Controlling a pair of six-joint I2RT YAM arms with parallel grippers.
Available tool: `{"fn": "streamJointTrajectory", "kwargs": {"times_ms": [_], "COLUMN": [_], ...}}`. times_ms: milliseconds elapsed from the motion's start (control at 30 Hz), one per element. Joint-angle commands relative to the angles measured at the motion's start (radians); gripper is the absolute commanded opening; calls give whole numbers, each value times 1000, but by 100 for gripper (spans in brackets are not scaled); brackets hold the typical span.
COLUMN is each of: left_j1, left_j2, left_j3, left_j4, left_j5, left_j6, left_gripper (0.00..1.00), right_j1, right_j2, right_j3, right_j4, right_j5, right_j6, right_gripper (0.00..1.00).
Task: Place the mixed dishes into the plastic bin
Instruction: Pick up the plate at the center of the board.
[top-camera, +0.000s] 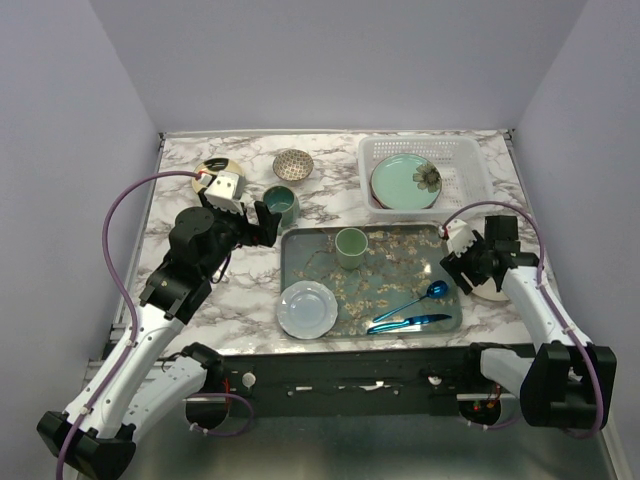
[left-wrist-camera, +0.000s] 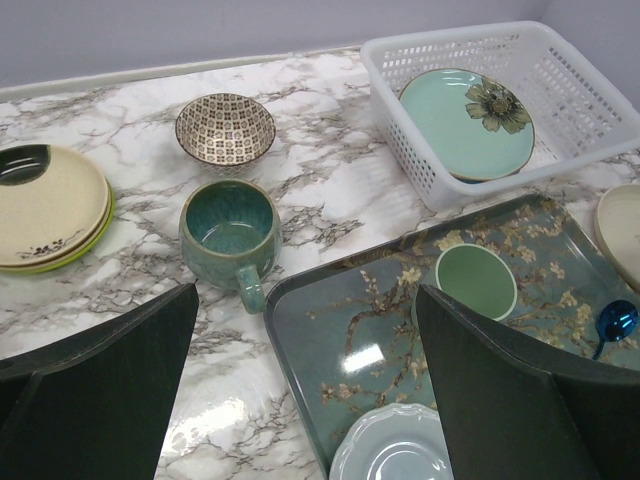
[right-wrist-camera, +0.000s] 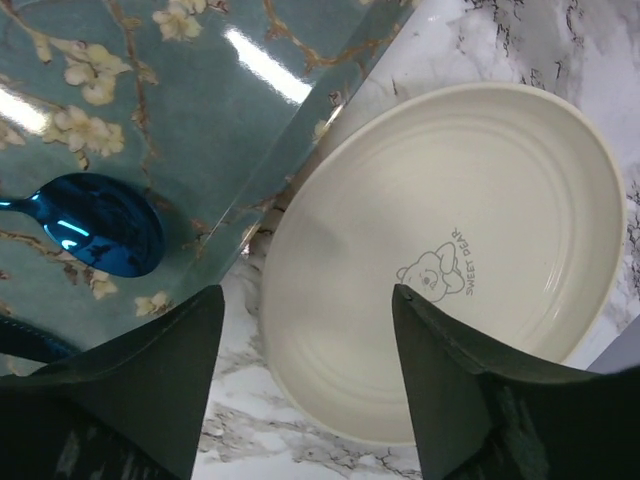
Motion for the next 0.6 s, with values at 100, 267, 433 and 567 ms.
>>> {"fn": "streamJointTrajectory", "kwargs": {"times_ms": [100, 267, 433, 567], "left_j1": [6, 6, 6, 5], "left_j2": [-5, -5, -5, -3], "left_j3": [-9, -11, -9, -11], "left_j4": [5, 5, 6, 5], "left_j5": [21, 21, 21, 21], "left_j6": [-4, -6, -4, -6], "left_gripper": [99, 99, 99, 99], "right_j1": [3, 3, 3, 3], "right_j2": [87, 110, 131, 174], "right_j3": [-26, -20, -6, 22], "right_j4": [92, 94, 89, 70], "right_j5": [86, 75, 67, 63], "right_j6": [-25, -24, -22, -17], "right_gripper": [64, 56, 50, 49]}}
